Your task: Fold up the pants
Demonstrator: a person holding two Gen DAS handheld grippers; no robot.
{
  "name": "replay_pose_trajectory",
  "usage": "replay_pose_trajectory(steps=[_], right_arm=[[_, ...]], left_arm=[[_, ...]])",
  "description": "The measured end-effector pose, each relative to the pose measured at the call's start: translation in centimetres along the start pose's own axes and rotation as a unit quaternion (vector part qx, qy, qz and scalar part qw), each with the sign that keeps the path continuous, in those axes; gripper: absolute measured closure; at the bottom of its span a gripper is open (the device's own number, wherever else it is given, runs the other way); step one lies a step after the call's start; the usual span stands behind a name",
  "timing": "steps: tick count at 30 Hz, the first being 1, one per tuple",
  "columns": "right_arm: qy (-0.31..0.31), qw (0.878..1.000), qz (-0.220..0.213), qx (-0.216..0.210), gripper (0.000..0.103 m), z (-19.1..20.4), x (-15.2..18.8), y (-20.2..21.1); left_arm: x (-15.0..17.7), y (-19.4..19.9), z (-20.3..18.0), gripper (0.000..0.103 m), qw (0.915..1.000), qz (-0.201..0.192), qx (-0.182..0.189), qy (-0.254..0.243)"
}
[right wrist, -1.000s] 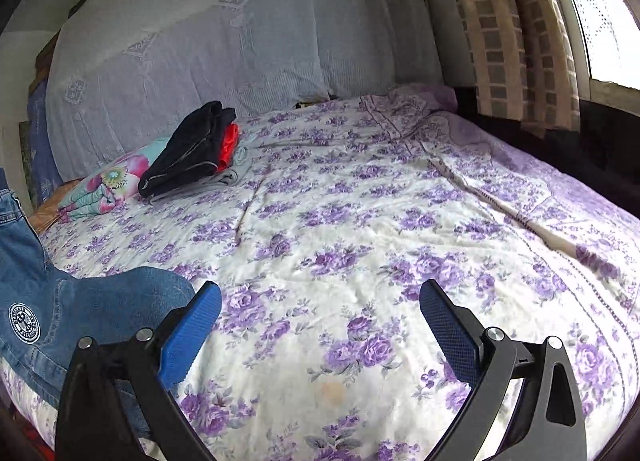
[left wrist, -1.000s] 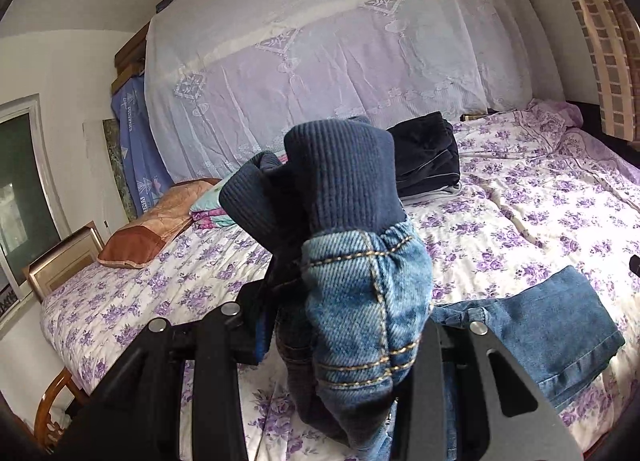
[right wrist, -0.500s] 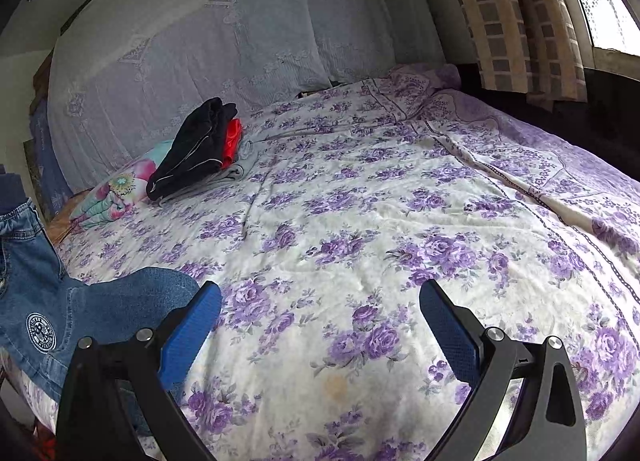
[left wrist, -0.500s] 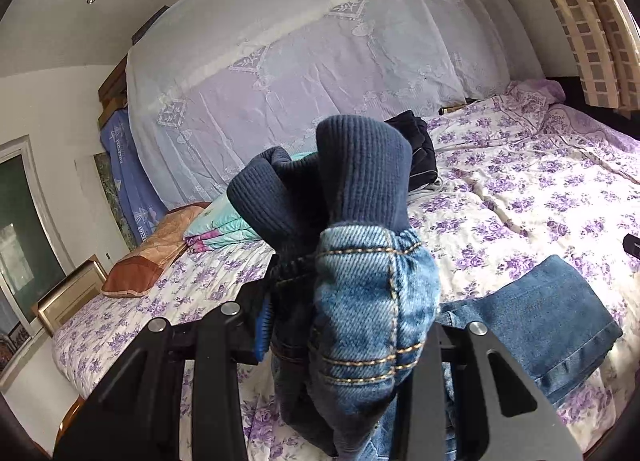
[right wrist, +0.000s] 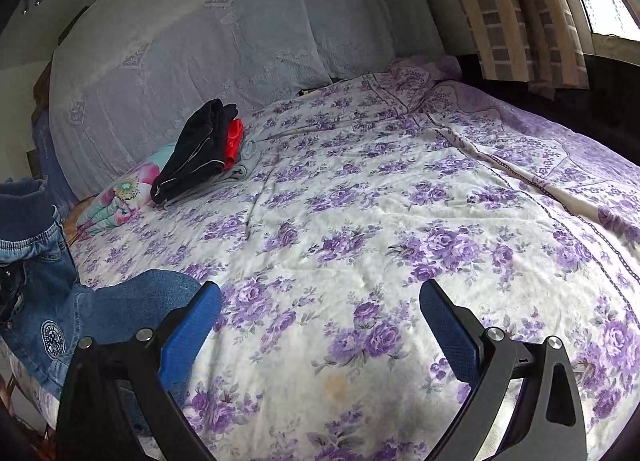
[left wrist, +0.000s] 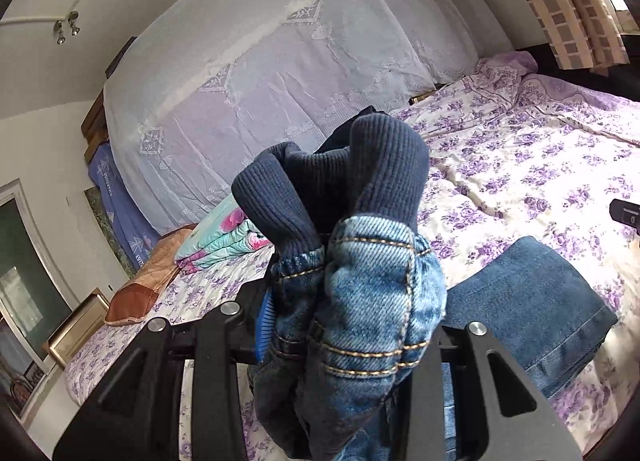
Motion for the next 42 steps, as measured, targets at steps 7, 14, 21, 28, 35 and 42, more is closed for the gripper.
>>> replay_pose_trajectory(steps=[7, 14, 21, 28, 35, 42], right_arm=[[-0.025, 1.000, 0.010, -0.015, 0.004, -0.7, 0.1, -0.3], [-0.043, 0.999, 0.014, -0.028, 0.004, -1.2, 0.2, -0.4], [-0.058, 0.997, 0.016, -0.038, 0.004, -1.6, 0.3, -0.5], [-0.067, 0.996, 0.021, -0.046, 0.004, -1.8, 0.4, -0.6], [-0.070, 0.996, 0.022, -0.047, 0.004, -1.9, 0.4, -0.7], [-0.072, 0.996, 0.021, -0.050, 0.004, -1.9, 0.4, -0.7]], left_arm=[[0.1, 0.4, -3.1, 0.069, 0.9993, -0.009, 0.009, -0.036], [0.8, 0.8, -6.5, 0.071, 0.9970, -0.016, 0.018, -0.073], [1.8, 1.3, -9.3, 0.073, 0.9935, -0.020, 0.020, -0.110], [2.4, 1.1, -10.9, 0.070, 0.9900, 0.005, -0.001, -0.141], [2.7, 1.7, -11.3, 0.032, 0.9799, 0.003, -0.082, -0.182], [1.7, 2.7, -9.3, 0.032, 0.9888, 0.016, -0.046, -0.141]])
Point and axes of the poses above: each gripper's, at about its wrist camera, not at the fingertips, and y roughly against the way its jaws point, z to its left, x to its underside, the point moved 5 cm from there along -y, roughly the way its jaws point, and after that the axes turned 3 degrees about x, right-handed, at the moved point
